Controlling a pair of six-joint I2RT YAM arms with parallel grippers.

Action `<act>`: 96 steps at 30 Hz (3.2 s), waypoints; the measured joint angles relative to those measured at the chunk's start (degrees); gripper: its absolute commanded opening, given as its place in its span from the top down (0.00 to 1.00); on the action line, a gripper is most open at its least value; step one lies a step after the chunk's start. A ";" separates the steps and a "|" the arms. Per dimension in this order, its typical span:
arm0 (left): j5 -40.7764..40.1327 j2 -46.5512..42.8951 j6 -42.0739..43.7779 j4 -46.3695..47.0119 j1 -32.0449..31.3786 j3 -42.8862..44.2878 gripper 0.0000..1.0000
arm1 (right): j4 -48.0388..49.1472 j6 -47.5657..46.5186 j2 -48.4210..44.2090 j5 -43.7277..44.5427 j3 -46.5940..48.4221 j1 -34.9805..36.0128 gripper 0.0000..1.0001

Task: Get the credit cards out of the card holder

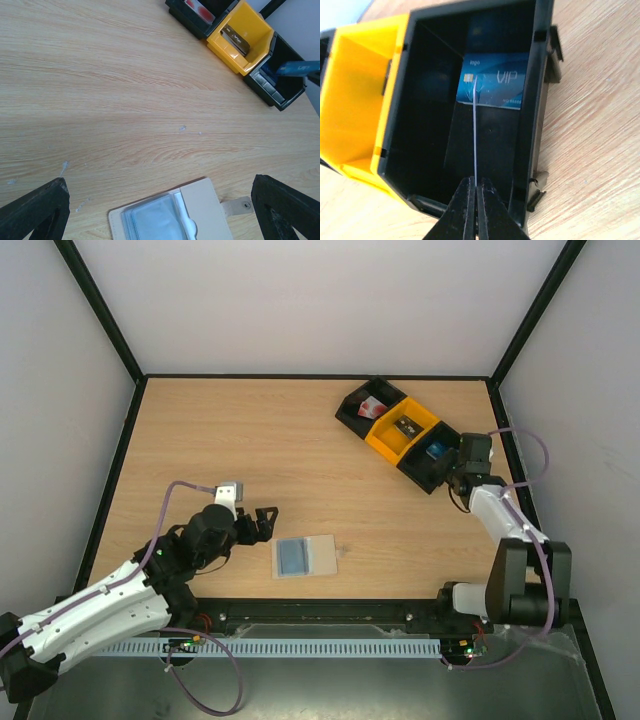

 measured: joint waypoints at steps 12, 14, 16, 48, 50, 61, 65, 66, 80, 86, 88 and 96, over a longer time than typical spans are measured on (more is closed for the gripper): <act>-0.11 -0.11 -1.77 0.11 -0.02 -0.11 0.00 | 4.83 -1.07 9.73 -4.46 4.37 -0.57 0.98; -0.04 -0.20 -2.05 0.09 0.00 -0.28 0.00 | 5.73 -1.05 10.67 -4.83 4.39 -0.61 0.98; 0.09 -0.35 -2.27 0.07 0.00 -0.50 0.00 | 6.29 -1.05 11.65 -5.09 4.42 -0.66 0.98; 3.13 -1.07 -6.45 0.02 0.00 -2.49 0.00 | 11.50 -2.10 21.97 -2.05 9.38 -2.43 0.83; 3.13 -1.07 -6.64 0.02 0.00 -2.49 0.00 | 10.54 -2.08 21.97 -1.51 9.90 -2.43 0.79; 4.63 -1.01 -7.91 0.48 0.00 -4.00 0.00 | 3.37 -1.97 18.62 4.33 13.09 -2.49 0.71; 6.03 0.59 -8.74 1.60 0.00 -5.62 0.00 | 1.42 -1.66 15.67 4.07 13.11 -2.49 0.69; 6.56 1.16 -8.90 1.86 0.00 -5.97 0.00 | 0.98 -1.62 15.04 3.69 13.09 -2.49 0.68; 16.17 9.94 -10.75 12.39 0.04 -9.90 0.00 | -3.28 -0.37 -2.12 -2.36 3.93 7.85 0.68; 21.94 13.60 -13.53 19.91 1.27 -12.98 0.00 | -6.45 0.07 -10.43 -3.72 -0.20 14.29 0.66; 23.58 14.23 -14.62 22.32 1.95 -14.25 0.00 | -7.26 0.39 -12.79 -3.82 -1.36 16.37 0.66; 28.65 14.21 -18.18 28.87 5.29 -18.64 0.00 | -8.31 4.94 -19.45 -3.91 -6.64 28.44 0.66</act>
